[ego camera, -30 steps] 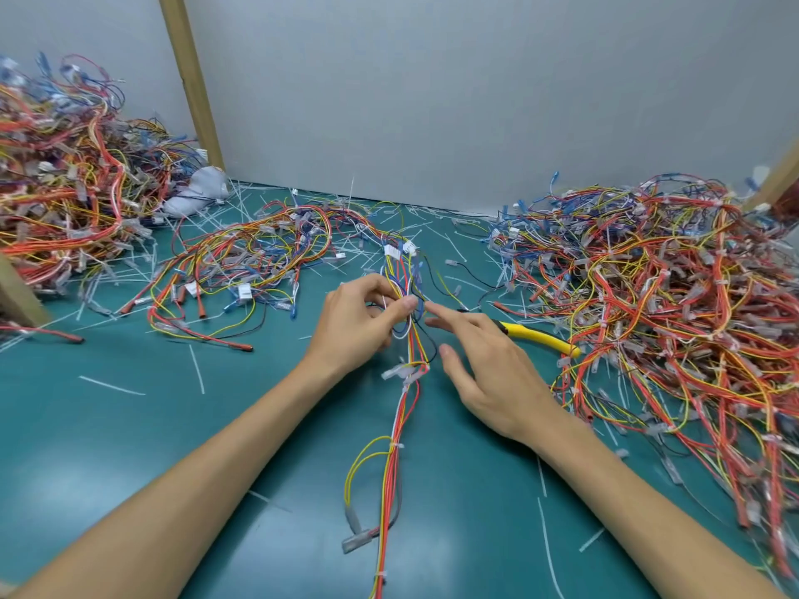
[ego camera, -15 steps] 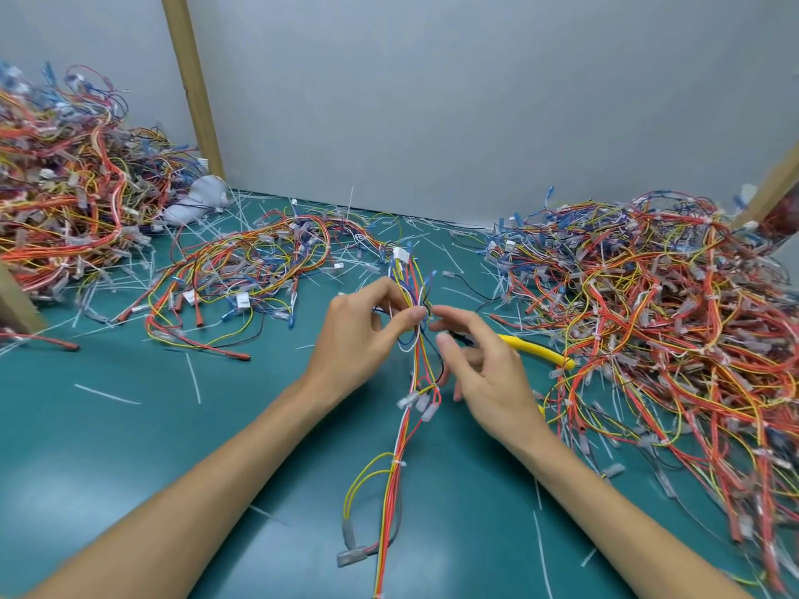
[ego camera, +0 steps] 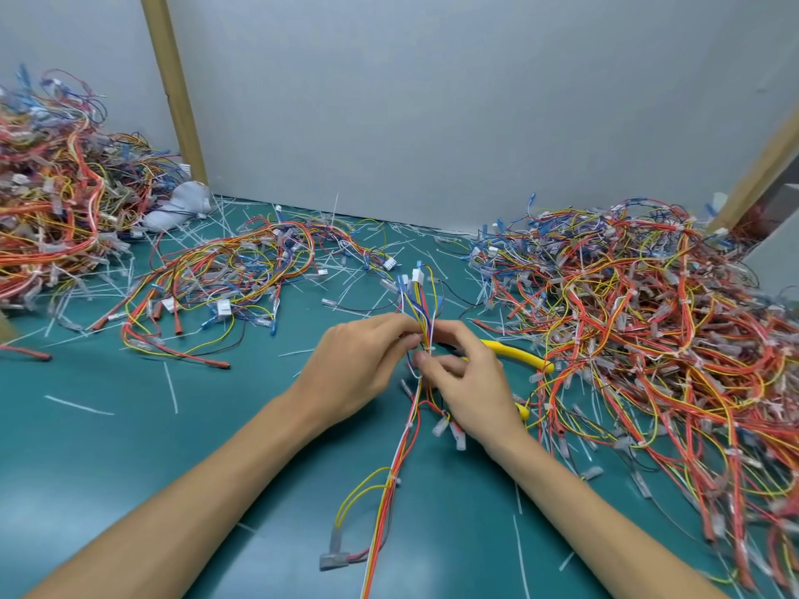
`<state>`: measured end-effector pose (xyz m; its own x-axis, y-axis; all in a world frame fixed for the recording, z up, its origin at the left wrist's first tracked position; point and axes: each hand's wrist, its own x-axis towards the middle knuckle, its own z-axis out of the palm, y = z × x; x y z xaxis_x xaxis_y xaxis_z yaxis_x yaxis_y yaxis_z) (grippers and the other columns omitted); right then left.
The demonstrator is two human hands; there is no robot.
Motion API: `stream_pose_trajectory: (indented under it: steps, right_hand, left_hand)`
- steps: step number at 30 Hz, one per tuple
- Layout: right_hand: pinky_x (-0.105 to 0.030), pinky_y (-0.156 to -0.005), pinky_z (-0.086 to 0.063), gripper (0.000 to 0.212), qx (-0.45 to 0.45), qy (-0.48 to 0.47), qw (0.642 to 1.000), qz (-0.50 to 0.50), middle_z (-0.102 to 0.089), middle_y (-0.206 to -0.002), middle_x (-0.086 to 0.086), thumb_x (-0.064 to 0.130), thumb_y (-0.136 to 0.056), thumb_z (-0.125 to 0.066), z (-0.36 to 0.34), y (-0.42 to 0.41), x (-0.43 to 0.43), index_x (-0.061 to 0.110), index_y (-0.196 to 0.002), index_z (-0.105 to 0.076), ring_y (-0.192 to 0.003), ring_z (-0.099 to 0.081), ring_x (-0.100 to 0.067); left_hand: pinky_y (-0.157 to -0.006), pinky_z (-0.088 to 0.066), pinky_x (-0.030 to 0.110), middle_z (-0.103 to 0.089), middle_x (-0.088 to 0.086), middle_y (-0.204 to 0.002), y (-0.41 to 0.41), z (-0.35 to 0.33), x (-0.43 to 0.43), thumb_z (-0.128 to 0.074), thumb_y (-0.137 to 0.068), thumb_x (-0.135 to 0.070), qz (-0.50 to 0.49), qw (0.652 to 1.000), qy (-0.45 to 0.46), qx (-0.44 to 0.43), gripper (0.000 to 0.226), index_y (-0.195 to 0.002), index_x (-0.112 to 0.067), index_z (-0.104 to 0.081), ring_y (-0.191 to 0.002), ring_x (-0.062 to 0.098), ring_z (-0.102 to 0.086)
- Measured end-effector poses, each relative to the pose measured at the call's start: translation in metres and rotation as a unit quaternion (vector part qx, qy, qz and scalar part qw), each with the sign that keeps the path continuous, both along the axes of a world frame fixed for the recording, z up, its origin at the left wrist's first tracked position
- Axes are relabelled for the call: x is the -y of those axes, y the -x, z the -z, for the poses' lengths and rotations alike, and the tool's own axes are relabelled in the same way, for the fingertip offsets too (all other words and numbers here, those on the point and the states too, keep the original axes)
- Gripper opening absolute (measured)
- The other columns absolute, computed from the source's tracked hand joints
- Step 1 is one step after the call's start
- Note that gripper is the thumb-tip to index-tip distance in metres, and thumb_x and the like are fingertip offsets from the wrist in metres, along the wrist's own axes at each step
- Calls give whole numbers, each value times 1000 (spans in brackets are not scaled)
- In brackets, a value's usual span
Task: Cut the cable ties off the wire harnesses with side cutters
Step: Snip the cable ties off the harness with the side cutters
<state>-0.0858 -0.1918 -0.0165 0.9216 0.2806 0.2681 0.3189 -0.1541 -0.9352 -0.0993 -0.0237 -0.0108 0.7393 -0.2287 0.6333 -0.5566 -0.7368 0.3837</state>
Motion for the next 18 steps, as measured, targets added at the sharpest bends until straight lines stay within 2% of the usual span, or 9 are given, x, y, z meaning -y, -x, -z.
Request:
stream_pose_trajectory:
  steps: [2,4,5,8,11,12,15,16,18]
  right_hand:
    - [-25,-47,-55,26,-3,-17,1000,20,-69,-103,15,7,-92,-63,-1,0,3,28,-108,-62,-83,-74,-17]
    - [-45,-44,-55,28,-14,-19,999,38,-72,-98,17,9,-94,-61,-2,-2,6,34,-108,-61,-78,-74,-31]
    - [-52,-47,-55,28,-22,-19,999,44,-73,-96,16,10,-94,-61,-2,-4,7,33,-111,-61,-75,-73,-33]
    - [-55,-53,-56,28,-58,-39,996,50,-76,-95,8,10,-95,-59,-1,-7,9,29,-116,-59,-80,-75,-22]
    - [-72,-70,-50,27,-78,-80,993,45,-74,-103,8,3,-97,-55,0,-9,10,18,-119,-57,-93,-73,-18]
    - [-69,-73,-50,26,-72,-87,993,40,-72,-110,7,0,-97,-53,-1,-10,10,14,-118,-58,-95,-73,-19]
    - [-35,-69,-58,25,-66,-126,990,15,-69,-116,-6,-11,-96,-47,-7,-12,11,7,-108,-59,-93,-73,-25]
    - [-28,-66,-56,25,-77,-138,987,4,-69,-115,-8,-13,-95,-46,-8,-12,11,7,-105,-58,-91,-73,-26]
    - [-23,-60,-52,28,-111,-167,979,-24,-71,-110,-11,-17,-93,-44,-11,-13,12,7,-101,-56,-84,-72,-27]
  left_hand:
    - [-66,-54,41,-70,-5,-105,2,-2,3,-51,-97,-25,-4,1000,-12,16,22,-111,-17,-65,-89,21,-67]
    - [-62,-53,39,-69,-8,-105,6,-5,6,-54,-98,-22,-3,999,-10,32,21,-115,-22,-65,-78,13,-62]
    - [-61,-52,38,-68,-10,-105,7,-7,7,-54,-98,-21,-2,999,-3,37,21,-116,-23,-64,-75,12,-59]
    - [-61,-51,35,-64,-12,-106,9,-10,10,-51,-98,-21,-6,998,43,45,22,-117,-22,-62,-63,7,-54]
    - [-62,-47,29,-62,-14,-102,6,-11,6,-49,-97,-22,-34,992,116,48,18,-112,-21,-59,-59,1,-52]
    - [-62,-46,27,-62,-14,-100,4,-11,3,-48,-97,-22,-43,988,141,45,16,-110,-21,-58,-60,2,-54]
    - [-64,-48,28,-63,-14,-95,-2,-10,-5,-46,-99,-17,-71,977,200,22,15,-107,-23,-57,-67,4,-59]
    - [-66,-49,30,-64,-12,-96,-4,-9,-8,-46,-99,-14,-82,972,219,10,16,-107,-22,-57,-71,6,-60]
    - [-72,-50,30,-64,-6,-102,-8,-8,-13,-46,-99,-9,-100,960,261,-25,19,-110,-20,-57,-79,10,-62]
